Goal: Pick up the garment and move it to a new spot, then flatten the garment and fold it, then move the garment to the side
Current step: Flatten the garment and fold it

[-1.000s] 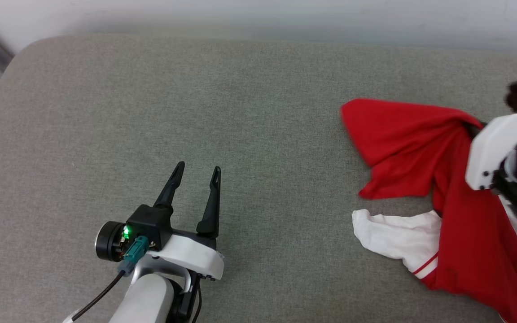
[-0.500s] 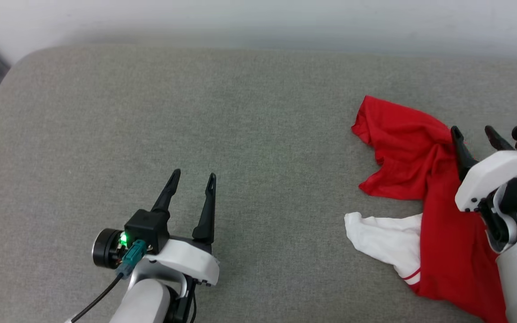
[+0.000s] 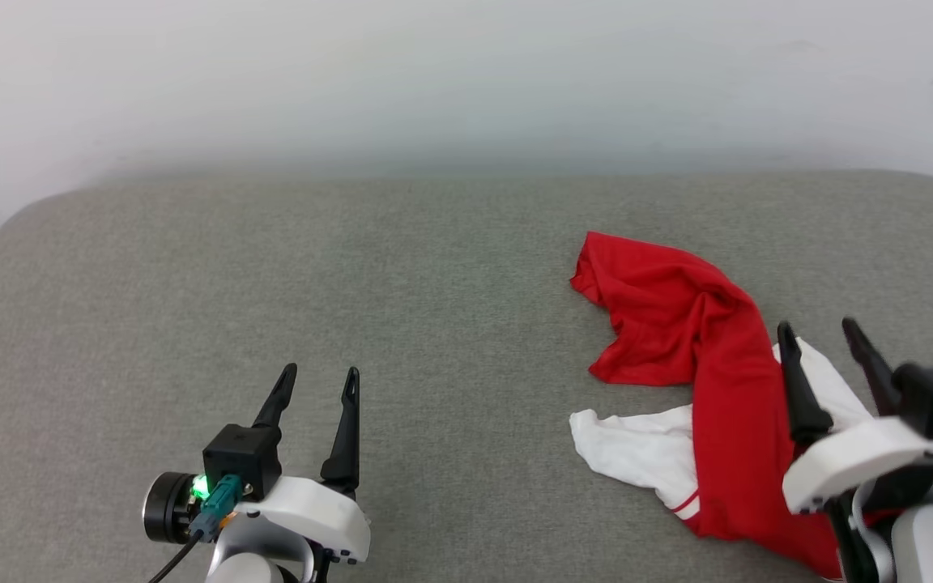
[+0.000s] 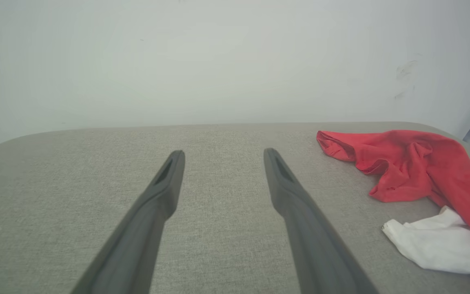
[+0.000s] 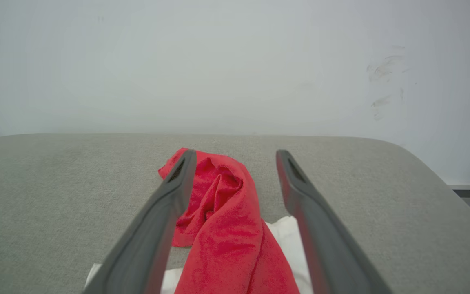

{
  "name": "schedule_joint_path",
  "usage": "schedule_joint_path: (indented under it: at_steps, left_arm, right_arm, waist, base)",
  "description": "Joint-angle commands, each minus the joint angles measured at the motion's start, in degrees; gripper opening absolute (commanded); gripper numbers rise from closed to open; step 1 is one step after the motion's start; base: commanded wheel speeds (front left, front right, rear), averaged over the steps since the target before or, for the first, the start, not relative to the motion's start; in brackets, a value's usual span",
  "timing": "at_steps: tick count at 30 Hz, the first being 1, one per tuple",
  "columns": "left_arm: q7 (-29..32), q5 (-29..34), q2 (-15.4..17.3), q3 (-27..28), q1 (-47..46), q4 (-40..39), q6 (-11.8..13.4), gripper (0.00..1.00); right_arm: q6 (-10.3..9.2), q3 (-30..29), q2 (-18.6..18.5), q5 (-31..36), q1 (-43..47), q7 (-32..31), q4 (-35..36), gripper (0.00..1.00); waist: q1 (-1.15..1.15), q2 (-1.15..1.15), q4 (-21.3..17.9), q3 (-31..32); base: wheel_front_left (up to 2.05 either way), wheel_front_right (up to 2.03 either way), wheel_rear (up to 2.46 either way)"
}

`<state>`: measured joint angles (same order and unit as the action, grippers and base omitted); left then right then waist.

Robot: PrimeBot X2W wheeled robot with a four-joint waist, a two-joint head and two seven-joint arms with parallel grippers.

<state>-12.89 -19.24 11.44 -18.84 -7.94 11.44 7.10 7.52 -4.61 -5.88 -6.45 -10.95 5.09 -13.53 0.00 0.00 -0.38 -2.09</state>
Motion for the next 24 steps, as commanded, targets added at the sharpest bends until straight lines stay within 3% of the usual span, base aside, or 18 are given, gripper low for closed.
schedule_joint_path:
  at_steps: [1, 12, 24]
  left_arm:
    - [0.22, -0.15, 0.11, -0.03, 0.73, -0.2, 0.28, 1.0]
    - [5.27, 0.32, 0.35, -2.47, -3.05, 0.21, -0.78, 1.0]
    - [24.52, -1.14, -2.76, -11.26, -18.21, 6.73, -9.38, 1.0]
  right_arm:
    - [-0.06, 0.26, 0.55, 0.24, 2.01, -0.41, 1.39, 1.0]
    - [-0.06, 5.07, 2.73, -1.59, 14.74, -4.26, 14.55, 1.0]
    - [-0.06, 7.97, 3.05, -2.55, 12.95, -4.15, 17.66, 1.0]
  waist:
    - [0.0, 0.0, -1.14, 1.1]
    - [0.0, 0.0, -5.7, 2.07]
    - [0.0, 0.0, -11.12, -5.91]
  base:
    - [0.0, 0.0, 0.0]
    - [0.0, 0.0, 0.0]
    - [0.0, 0.0, 0.0]
